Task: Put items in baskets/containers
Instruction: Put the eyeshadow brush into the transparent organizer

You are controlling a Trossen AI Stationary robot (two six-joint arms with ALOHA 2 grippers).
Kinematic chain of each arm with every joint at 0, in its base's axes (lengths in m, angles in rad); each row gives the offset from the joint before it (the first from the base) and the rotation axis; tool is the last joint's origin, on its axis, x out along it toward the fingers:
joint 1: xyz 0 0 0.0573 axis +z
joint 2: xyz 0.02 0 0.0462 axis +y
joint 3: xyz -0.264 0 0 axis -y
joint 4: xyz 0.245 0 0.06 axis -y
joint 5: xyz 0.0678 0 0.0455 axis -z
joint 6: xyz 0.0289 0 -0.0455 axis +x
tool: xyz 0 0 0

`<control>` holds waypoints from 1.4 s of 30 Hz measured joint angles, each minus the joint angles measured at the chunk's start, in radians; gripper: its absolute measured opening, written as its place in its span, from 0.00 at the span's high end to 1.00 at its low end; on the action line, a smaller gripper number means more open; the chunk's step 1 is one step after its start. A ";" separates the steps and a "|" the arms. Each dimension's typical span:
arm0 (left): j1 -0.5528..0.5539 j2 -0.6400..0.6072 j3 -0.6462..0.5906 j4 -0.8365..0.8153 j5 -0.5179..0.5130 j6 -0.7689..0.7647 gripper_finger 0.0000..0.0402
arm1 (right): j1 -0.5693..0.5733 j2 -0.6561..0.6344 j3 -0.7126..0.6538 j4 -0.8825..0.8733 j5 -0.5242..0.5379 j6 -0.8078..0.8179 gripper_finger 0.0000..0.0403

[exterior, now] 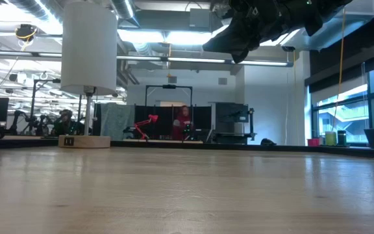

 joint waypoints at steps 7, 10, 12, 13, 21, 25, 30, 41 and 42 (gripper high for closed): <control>0.044 0.000 0.041 -0.084 -0.155 0.067 0.99 | 0.000 0.000 0.000 0.000 0.000 0.000 0.98; 0.056 0.001 0.035 -0.203 -0.215 0.116 0.99 | 0.000 0.000 0.000 0.000 0.000 0.000 0.98; 0.067 0.001 0.023 -0.283 -0.253 0.148 0.99 | 0.000 0.000 0.000 0.000 0.000 0.000 0.98; 0.075 0.001 0.019 -0.321 -0.274 0.165 0.99 | 0.000 0.000 0.000 0.000 0.001 0.001 0.98; 0.133 -0.005 -0.048 -0.330 -0.396 0.281 0.99 | 0.000 0.000 0.000 0.000 0.001 0.000 0.98; 0.135 -0.007 -0.088 -0.285 -0.393 0.306 0.99 | 0.000 0.000 0.000 0.000 0.001 0.000 0.98; 0.122 -0.009 -0.103 -0.276 -0.409 0.332 0.99 | 0.000 0.000 0.000 -0.007 0.001 -0.003 0.98; 0.044 -0.009 -0.106 -0.189 -0.327 0.294 0.99 | 0.000 0.000 0.000 -0.014 0.001 -0.004 0.98; 0.041 -0.009 -0.106 -0.188 -0.321 0.292 0.99 | 0.000 0.000 0.000 -0.016 0.001 -0.004 0.98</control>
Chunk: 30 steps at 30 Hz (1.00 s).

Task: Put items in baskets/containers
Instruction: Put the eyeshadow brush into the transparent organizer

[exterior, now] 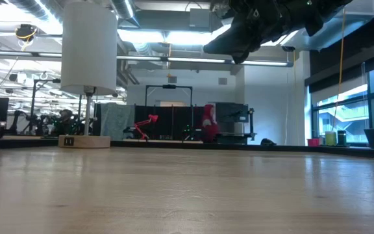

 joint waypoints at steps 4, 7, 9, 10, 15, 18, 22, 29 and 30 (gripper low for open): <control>0.011 0.009 0.045 -0.015 -0.017 0.024 0.99 | 0.000 0.000 0.000 0.000 0.000 0.000 0.98; 0.039 0.018 0.103 -0.026 -0.021 0.056 0.99 | 0.000 0.000 0.000 0.001 0.001 0.000 0.98; 0.065 0.017 0.142 -0.022 -0.040 0.091 0.99 | 0.000 0.000 0.000 0.003 0.002 -0.001 0.98; 0.075 0.015 0.157 -0.020 -0.052 0.098 0.99 | 0.000 0.000 0.000 0.003 0.002 0.000 0.98; 0.105 0.015 0.236 -0.054 -0.185 0.105 0.99 | 0.000 0.000 0.001 0.008 0.001 0.001 0.98; 0.118 0.015 0.279 -0.111 -0.234 0.105 0.99 | 0.000 0.000 0.001 0.009 0.001 0.001 0.98; 0.112 0.014 0.312 -0.234 -0.193 0.033 0.99 | 0.000 0.000 0.001 0.009 0.001 0.001 0.98; 0.040 0.012 0.259 -0.184 -0.037 -0.167 0.99 | 0.000 0.000 0.001 0.008 0.000 0.001 0.98; 0.027 0.012 0.249 -0.155 -0.020 -0.194 0.99 | 0.000 0.000 0.001 0.008 -0.001 0.000 0.98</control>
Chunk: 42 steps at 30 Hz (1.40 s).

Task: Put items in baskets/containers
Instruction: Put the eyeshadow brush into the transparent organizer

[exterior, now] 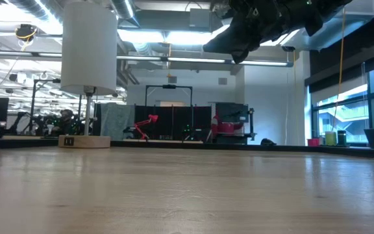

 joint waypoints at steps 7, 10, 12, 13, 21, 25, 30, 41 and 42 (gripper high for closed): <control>-0.059 0.000 -0.019 0.058 0.014 -0.103 0.99 | 0.000 0.000 0.000 0.000 0.000 0.000 0.98; -0.078 -0.001 -0.034 0.049 0.028 -0.122 0.99 | 0.000 0.000 0.000 0.000 0.000 0.002 0.98; -0.096 -0.002 -0.051 0.051 0.061 -0.141 0.99 | 0.000 0.000 0.000 0.000 0.000 0.003 0.98; -0.106 -0.002 -0.058 0.051 0.074 -0.155 0.99 | 0.000 0.000 0.000 0.000 0.000 0.003 0.98; -0.127 -0.005 -0.064 0.089 0.091 -0.269 0.99 | 0.000 0.000 0.000 0.000 0.000 0.000 0.98; -0.125 -0.005 -0.065 0.094 0.095 -0.296 0.99 | 0.000 0.000 0.000 0.000 0.000 0.002 0.98; -0.102 -0.003 -0.042 0.104 0.111 -0.337 0.99 | 0.000 0.000 0.000 -0.008 0.000 0.002 0.98; -0.092 -0.002 -0.054 0.080 0.037 -0.378 0.99 | 0.000 0.000 0.000 -0.012 0.002 0.000 0.98; -0.095 -0.002 -0.054 0.080 0.036 -0.383 0.99 | 0.000 0.000 0.000 -0.013 0.001 0.000 0.98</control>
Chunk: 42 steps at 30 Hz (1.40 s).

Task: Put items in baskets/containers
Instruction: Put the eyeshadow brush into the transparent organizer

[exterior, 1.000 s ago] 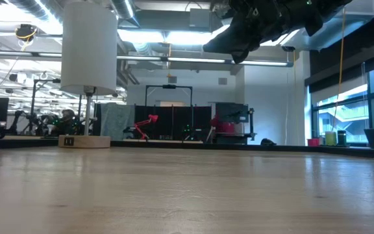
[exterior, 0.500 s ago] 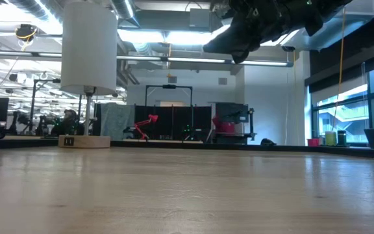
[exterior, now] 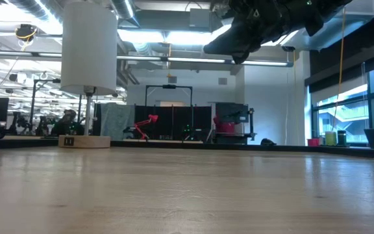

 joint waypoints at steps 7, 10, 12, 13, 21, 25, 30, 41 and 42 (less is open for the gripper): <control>-0.012 0.009 0.000 -0.014 -0.010 -0.032 0.99 | 0.000 0.000 0.000 -0.002 0.000 0.000 0.98; -0.012 0.043 0.002 -0.019 0.014 -0.001 0.99 | 0.000 0.000 0.000 -0.002 0.000 0.000 0.98; -0.012 0.068 0.006 -0.019 0.020 0.016 0.99 | 0.000 0.000 0.000 -0.006 0.000 0.000 0.98; -0.013 0.081 0.011 -0.030 0.015 0.021 0.99 | 0.000 0.000 -0.001 -0.006 0.000 0.000 0.98; -0.015 0.106 0.043 -0.035 0.020 -0.026 0.99 | 0.000 0.000 -0.001 -0.009 0.001 -0.004 0.98; -0.018 0.106 0.044 -0.032 0.019 -0.042 0.99 | 0.000 0.000 -0.001 -0.009 0.001 -0.004 0.98; -0.029 0.107 0.046 -0.017 0.013 -0.092 0.99 | 0.000 0.000 -0.001 -0.011 0.001 -0.004 0.98; -0.047 0.108 0.045 -0.038 -0.083 -0.115 0.99 | 0.000 0.000 -0.001 -0.012 0.000 -0.008 0.98; -0.047 0.108 0.045 -0.038 -0.085 -0.115 0.99 | 0.000 0.000 -0.001 -0.012 0.001 -0.009 0.98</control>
